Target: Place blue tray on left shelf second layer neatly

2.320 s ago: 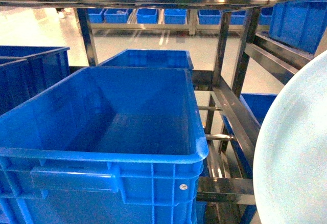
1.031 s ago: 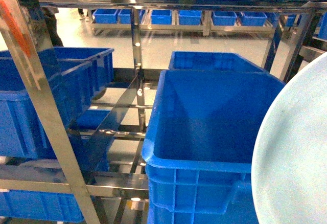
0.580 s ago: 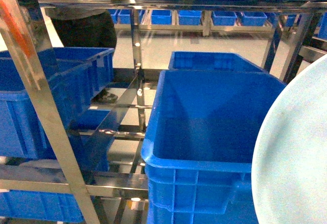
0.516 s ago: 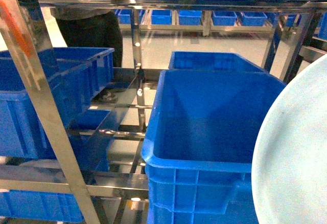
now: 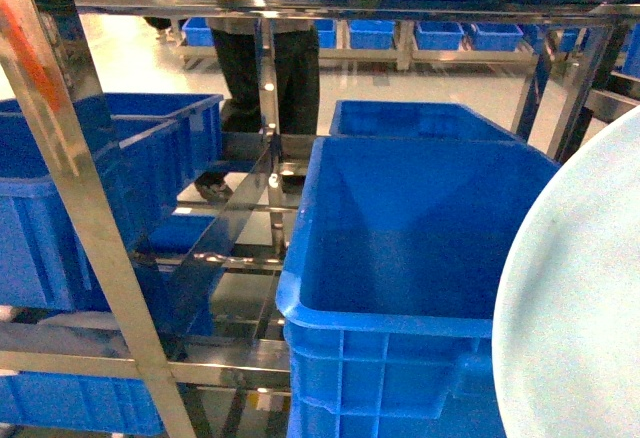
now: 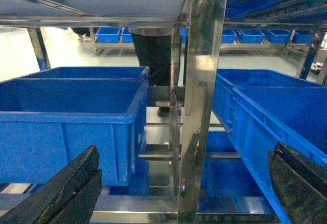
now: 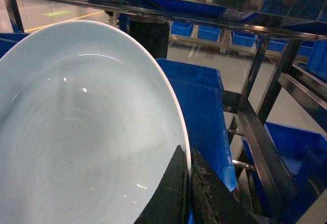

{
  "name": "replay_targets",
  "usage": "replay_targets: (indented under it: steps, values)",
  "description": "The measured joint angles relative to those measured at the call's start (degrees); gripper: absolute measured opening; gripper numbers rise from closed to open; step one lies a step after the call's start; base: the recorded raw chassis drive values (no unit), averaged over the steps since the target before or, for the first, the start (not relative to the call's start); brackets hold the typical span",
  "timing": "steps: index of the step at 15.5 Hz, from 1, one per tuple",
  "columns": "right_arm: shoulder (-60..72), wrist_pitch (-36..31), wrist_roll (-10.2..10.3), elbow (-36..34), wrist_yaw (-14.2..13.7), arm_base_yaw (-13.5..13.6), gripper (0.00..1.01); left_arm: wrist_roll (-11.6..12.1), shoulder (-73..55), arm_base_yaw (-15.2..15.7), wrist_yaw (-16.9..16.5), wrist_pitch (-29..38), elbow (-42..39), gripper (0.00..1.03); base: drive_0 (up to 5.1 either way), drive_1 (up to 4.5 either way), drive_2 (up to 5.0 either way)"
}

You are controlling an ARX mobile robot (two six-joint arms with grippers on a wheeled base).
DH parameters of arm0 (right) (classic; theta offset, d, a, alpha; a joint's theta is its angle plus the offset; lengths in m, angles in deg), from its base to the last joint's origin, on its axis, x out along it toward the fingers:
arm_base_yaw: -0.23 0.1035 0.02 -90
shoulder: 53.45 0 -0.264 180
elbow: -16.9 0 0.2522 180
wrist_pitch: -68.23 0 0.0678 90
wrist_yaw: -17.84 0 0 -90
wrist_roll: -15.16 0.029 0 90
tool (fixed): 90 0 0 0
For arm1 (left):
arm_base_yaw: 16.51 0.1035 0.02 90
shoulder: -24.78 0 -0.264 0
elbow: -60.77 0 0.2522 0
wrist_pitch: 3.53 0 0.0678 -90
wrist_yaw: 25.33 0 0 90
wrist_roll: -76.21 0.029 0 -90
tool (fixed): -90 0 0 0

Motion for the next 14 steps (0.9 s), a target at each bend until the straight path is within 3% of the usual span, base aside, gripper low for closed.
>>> replay_targets:
  steps: [9,11,14]
  values:
    - [0.72,0.09,0.02,0.0,-0.07,0.07,0.02,0.0,0.0,0.0,0.0,0.0,0.0,0.98,0.0,0.0,0.0]
    - [1.55,-0.46,0.09,0.0,-0.09,1.16,0.02,-0.02,0.0,0.0,0.0,0.0,0.0,0.98,0.0,0.0,0.0]
    - [6.75,-6.32,0.74,0.31,-1.25,2.78,0.02,-0.02,0.0,0.0,0.0,0.0,0.0,0.98,0.0,0.0,0.0]
